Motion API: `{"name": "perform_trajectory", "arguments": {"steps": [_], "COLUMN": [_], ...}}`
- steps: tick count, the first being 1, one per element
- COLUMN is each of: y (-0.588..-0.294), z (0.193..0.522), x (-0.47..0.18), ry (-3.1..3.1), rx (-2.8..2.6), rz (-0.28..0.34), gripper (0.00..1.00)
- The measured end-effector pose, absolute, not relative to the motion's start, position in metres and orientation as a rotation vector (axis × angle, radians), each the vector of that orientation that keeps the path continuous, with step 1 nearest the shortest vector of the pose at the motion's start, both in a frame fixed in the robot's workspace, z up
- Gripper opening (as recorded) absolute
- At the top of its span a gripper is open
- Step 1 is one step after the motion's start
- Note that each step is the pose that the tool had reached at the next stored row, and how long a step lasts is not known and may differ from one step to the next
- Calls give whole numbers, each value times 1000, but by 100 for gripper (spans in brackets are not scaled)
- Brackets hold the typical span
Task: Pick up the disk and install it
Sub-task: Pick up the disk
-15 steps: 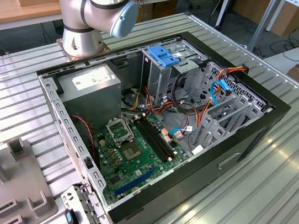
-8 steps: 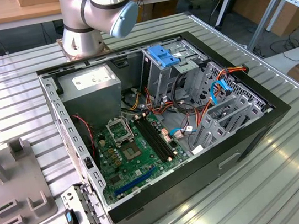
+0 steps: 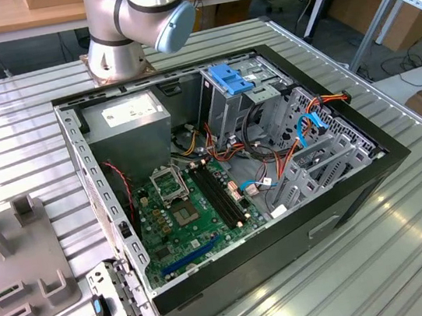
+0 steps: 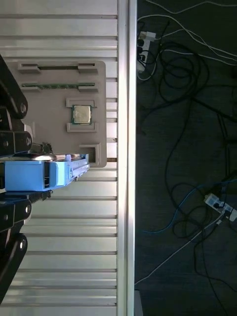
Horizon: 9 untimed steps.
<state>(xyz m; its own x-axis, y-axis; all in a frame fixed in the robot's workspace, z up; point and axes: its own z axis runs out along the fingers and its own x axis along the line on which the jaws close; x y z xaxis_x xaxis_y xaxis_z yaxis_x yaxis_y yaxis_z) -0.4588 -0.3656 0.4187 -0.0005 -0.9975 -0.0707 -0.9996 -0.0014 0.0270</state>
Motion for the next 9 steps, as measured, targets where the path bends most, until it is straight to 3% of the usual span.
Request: {"name": "perform_trajectory", "arguments": {"steps": [9], "y": [-366], "z": [462], "x": [-459], "ry": [2198], "rx": [-2199], "rz": [108], "gripper": [36]}}
